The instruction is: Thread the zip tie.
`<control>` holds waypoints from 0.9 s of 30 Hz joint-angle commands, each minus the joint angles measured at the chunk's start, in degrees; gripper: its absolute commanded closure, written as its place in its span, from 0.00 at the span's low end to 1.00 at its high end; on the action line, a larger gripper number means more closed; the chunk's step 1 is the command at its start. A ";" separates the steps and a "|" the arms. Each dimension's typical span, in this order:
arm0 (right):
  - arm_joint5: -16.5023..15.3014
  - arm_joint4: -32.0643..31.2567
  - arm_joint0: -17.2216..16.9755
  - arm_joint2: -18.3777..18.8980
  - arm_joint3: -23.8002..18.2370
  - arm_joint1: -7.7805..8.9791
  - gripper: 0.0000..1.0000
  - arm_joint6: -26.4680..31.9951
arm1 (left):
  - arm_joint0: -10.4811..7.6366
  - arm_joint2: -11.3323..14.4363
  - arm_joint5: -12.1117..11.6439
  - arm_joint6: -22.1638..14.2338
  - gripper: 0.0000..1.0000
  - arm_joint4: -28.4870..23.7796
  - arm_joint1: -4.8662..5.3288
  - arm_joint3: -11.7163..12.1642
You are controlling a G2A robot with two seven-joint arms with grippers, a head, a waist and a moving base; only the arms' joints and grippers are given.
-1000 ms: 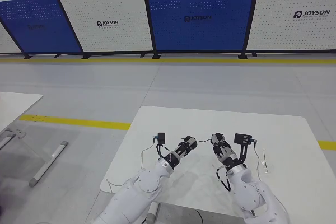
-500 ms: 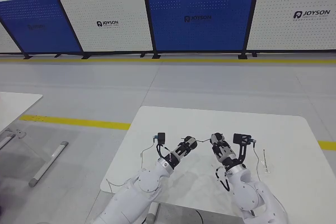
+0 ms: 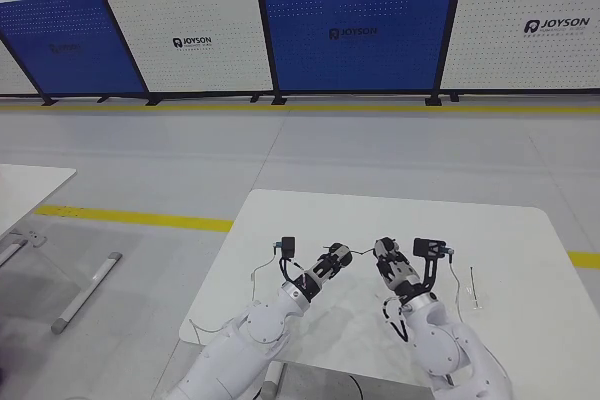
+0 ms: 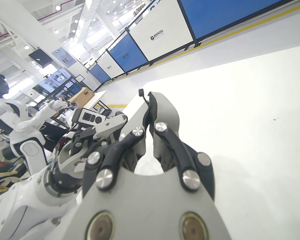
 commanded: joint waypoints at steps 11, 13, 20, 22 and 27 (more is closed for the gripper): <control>-0.52 -0.42 -0.31 0.14 -0.49 0.01 1.00 0.41 | 0.00 0.00 0.00 0.00 1.00 0.00 0.00 0.00; -0.42 -0.57 -0.13 -0.08 -0.33 -0.03 1.00 0.67 | 0.00 0.00 0.00 0.00 1.00 0.00 0.00 0.00; 0.00 -0.61 0.28 -0.36 0.35 -0.19 1.00 0.68 | 0.00 0.00 0.00 0.00 1.00 0.00 0.00 0.00; -0.06 -0.56 0.10 -0.18 0.27 -0.18 1.00 0.27 | 0.00 0.00 0.00 0.00 1.00 0.00 0.00 0.00; -0.41 -0.45 -0.60 0.46 -0.24 -0.10 1.00 -0.41 | 0.00 0.00 0.00 0.00 1.00 0.00 0.00 0.00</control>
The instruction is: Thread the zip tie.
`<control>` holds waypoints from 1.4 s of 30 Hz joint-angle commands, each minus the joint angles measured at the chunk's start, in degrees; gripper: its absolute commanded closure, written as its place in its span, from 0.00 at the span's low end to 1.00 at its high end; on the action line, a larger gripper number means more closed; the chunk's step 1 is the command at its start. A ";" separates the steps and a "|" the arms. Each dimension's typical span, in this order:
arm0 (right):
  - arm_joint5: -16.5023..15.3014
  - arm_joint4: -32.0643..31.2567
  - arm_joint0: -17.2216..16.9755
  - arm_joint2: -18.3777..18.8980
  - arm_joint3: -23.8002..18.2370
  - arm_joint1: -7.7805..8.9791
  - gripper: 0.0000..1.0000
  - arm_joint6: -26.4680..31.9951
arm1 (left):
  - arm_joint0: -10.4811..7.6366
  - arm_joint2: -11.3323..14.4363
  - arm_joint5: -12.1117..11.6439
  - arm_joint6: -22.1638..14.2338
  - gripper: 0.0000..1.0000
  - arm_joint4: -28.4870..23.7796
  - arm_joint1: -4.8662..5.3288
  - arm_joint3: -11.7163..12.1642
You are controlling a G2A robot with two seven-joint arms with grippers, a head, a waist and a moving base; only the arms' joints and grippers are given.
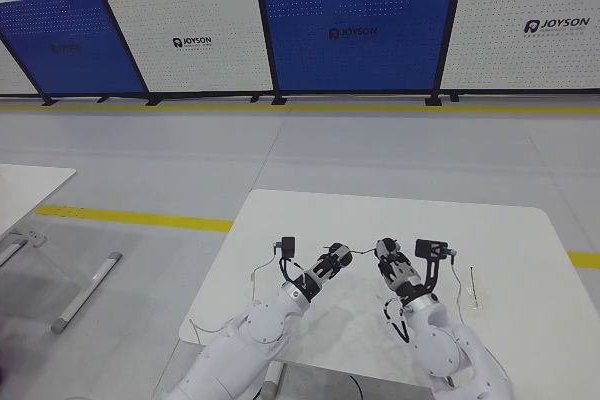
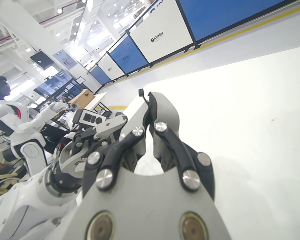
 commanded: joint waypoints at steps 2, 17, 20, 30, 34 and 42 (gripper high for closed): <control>-0.02 -0.07 -0.16 0.12 -0.12 0.02 1.00 0.04 | 0.00 0.00 0.00 0.00 1.00 0.00 0.00 0.00; 0.64 -0.46 0.32 -0.77 0.57 -0.30 1.00 0.06 | 0.00 0.00 0.00 0.00 1.00 0.00 0.00 0.00; 0.88 -0.37 0.70 -1.07 1.03 -0.42 1.00 0.24 | 0.00 0.00 0.00 0.00 1.00 0.00 0.00 0.00; -0.34 1.90 1.73 -1.69 3.18 -0.82 1.00 0.44 | 0.00 0.00 0.00 0.00 1.00 0.00 0.00 0.00; -1.07 2.58 1.83 -1.43 3.81 -0.88 1.00 -0.32 | 0.00 0.00 0.00 0.00 1.00 0.00 0.00 0.00; -1.56 1.48 -0.10 0.28 1.40 -0.45 1.00 -1.23 | 0.00 0.00 0.00 0.00 1.00 0.00 0.00 0.00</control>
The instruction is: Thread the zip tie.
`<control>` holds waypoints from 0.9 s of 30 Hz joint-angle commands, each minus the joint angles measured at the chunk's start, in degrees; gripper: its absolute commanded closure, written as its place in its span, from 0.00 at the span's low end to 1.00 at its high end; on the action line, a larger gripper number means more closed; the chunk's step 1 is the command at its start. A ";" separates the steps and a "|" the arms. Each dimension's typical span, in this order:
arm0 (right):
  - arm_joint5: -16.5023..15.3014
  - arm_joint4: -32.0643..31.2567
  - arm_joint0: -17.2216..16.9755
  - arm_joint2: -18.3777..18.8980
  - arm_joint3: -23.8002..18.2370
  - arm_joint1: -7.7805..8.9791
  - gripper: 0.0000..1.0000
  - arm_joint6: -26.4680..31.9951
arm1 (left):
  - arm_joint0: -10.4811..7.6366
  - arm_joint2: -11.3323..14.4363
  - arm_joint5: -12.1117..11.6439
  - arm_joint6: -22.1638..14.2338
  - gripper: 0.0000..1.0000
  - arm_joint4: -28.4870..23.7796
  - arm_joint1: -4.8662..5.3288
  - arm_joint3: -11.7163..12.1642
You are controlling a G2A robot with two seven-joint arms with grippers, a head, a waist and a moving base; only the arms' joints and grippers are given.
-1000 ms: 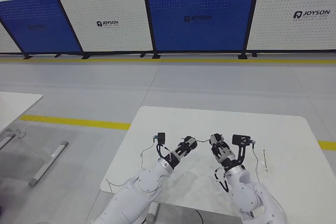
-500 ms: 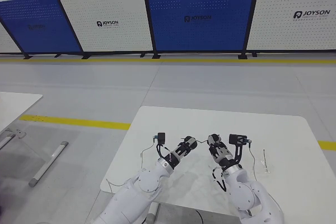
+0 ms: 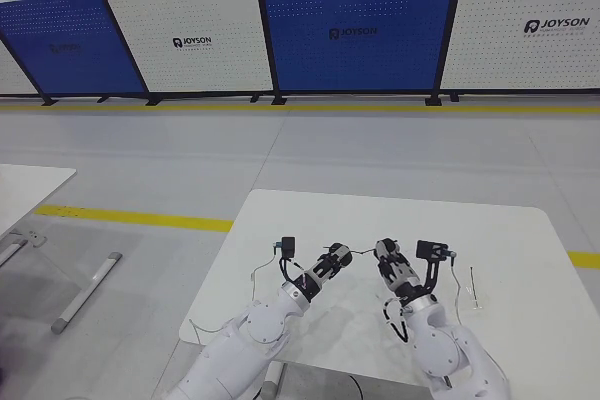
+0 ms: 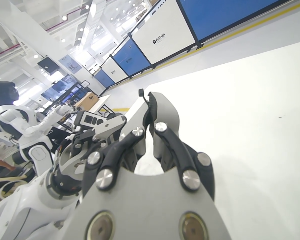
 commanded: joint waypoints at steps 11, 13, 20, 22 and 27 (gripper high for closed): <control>-0.17 -0.84 -0.39 0.37 -0.92 0.13 1.00 0.70 | 0.00 0.00 0.00 0.00 1.00 0.00 0.00 0.00; -0.26 -0.84 -0.54 0.49 -1.11 0.15 1.00 0.50 | 0.00 0.00 0.00 0.00 1.00 0.00 0.00 0.00; 0.15 -1.05 -0.14 0.37 -0.89 0.09 1.00 0.88 | 0.00 0.00 0.00 0.00 1.00 0.00 0.00 0.00; 0.42 -1.09 0.23 0.05 -0.37 -0.01 1.00 1.03 | 0.00 0.00 0.00 0.00 1.00 0.00 0.00 0.00; 0.68 -1.13 0.72 -0.49 0.33 -0.18 1.00 1.00 | 0.00 0.00 0.00 0.00 1.00 0.00 0.00 0.00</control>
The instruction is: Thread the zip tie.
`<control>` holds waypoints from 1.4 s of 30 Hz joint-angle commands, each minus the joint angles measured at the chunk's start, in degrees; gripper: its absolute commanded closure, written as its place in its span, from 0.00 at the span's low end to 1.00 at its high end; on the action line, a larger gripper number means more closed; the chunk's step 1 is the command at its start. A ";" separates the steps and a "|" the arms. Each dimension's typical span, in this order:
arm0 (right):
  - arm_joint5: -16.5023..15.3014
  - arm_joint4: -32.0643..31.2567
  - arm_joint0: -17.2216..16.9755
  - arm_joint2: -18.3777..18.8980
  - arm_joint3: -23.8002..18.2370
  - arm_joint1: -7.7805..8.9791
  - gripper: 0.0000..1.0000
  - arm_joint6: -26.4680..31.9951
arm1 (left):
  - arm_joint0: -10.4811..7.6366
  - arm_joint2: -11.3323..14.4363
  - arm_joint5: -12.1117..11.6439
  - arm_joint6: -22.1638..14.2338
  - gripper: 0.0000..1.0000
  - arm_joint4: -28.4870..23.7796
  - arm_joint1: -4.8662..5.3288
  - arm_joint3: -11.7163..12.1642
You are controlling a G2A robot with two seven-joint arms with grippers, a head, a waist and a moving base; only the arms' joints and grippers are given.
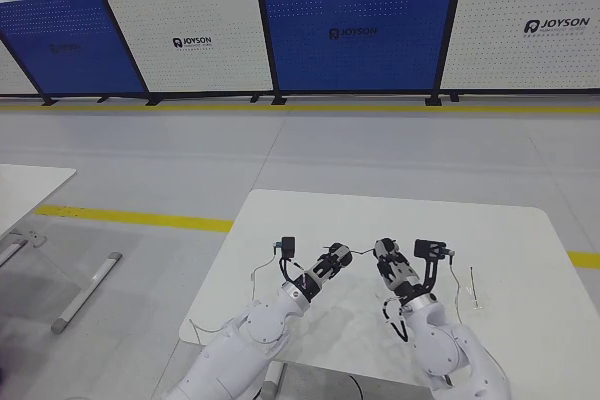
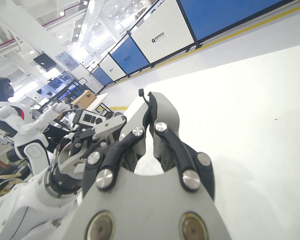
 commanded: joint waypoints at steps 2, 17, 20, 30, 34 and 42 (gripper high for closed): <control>0.06 -0.06 0.08 -0.17 0.21 -0.05 1.00 0.11 | 0.00 0.00 0.00 0.00 1.00 0.00 0.00 0.00; -0.78 2.28 1.04 -0.35 1.83 -0.29 1.00 1.89 | 0.00 0.00 0.00 0.00 1.00 0.00 0.00 0.00; -2.03 4.00 1.14 -0.17 2.24 -0.32 1.00 2.42 | 0.00 0.00 0.00 0.00 1.00 0.00 0.00 0.00; -4.58 6.73 1.47 0.93 3.46 -0.16 1.00 3.83 | 0.00 0.00 0.00 0.00 1.00 0.00 0.00 0.00; -5.06 7.28 1.58 0.90 3.59 -0.17 1.00 3.99 | 0.00 0.00 0.00 0.00 1.00 0.00 0.00 0.00; -5.48 6.89 1.23 1.13 3.14 -0.05 0.84 3.58 | 0.00 0.00 0.00 0.00 1.00 0.00 0.00 0.00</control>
